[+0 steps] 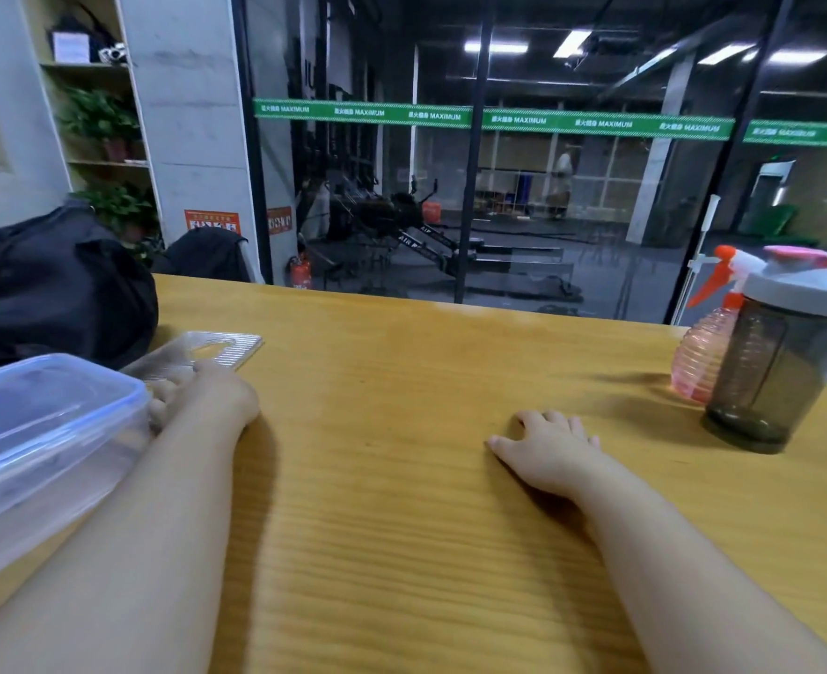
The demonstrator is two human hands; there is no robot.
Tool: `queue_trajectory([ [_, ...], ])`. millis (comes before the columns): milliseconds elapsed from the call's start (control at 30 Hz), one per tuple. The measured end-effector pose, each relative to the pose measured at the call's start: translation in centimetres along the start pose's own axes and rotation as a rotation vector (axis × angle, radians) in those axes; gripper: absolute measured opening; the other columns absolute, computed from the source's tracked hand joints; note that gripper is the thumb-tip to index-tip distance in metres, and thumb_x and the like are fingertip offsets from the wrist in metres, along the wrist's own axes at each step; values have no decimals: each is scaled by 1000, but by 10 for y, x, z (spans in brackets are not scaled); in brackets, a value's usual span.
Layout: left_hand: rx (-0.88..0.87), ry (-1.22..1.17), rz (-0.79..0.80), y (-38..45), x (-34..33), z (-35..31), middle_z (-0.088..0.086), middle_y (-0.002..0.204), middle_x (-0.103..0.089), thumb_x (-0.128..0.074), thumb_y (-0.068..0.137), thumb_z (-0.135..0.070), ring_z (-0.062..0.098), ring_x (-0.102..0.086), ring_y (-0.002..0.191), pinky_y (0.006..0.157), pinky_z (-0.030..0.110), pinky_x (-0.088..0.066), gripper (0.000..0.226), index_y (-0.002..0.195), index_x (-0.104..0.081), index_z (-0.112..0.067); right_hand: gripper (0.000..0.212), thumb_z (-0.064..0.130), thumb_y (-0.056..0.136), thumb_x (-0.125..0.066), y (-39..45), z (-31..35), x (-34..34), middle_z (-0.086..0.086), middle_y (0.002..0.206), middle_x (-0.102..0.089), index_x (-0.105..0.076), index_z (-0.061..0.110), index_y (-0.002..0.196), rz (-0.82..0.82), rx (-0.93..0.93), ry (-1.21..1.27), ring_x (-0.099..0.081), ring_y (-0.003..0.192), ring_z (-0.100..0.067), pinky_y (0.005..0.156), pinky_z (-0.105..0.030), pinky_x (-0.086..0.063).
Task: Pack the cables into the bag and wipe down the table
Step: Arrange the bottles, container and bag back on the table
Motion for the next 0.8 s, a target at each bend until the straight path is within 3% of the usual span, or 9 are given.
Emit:
queue_trajectory([
  [433,-75,61,-88,0,6,-8,16,133,-44,-56,83,-20,33,-37,125,102,41,-25,56,134,-34,-11,67,58,93,-35,-5,-2,1,-6,158,-12,-23,21,148,6,38,-10,-5,145,-29,117,-46,-7],
  [533,-142,78,-52,-3,14,-13,2,96,-55,-57,81,-24,27,-51,98,91,39,-29,29,108,-48,-16,66,57,93,-35,-5,-2,2,-6,158,-12,-25,21,147,10,33,0,-4,145,-30,117,-47,-7],
  [600,-172,124,51,-11,19,-18,-1,82,-49,-57,79,-30,23,-45,76,80,39,-28,19,88,-47,-18,66,57,93,-36,-6,-2,2,-6,158,-11,-25,21,147,11,28,12,-3,145,-30,117,-46,-6],
  [700,-268,134,172,-27,21,-31,2,101,-53,-62,76,-42,28,-49,97,85,39,-36,43,110,-46,-21,69,55,92,-39,-9,0,4,-7,157,-14,-21,20,148,-20,20,28,-4,145,-29,117,-45,-4],
  [800,-411,98,207,-45,20,-48,8,109,-56,-66,75,-32,28,-55,100,89,38,-48,56,124,-48,-12,67,50,92,-44,-10,4,12,-9,152,-27,-22,19,146,-117,42,52,-10,144,-29,116,-46,-1],
])
Point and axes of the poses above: each hand's wrist, its own y-axis towards the middle knuckle, its own x-axis out of the back of the hand, z = x × y, the point moved 4 cm from there along y, towards the middle knuckle
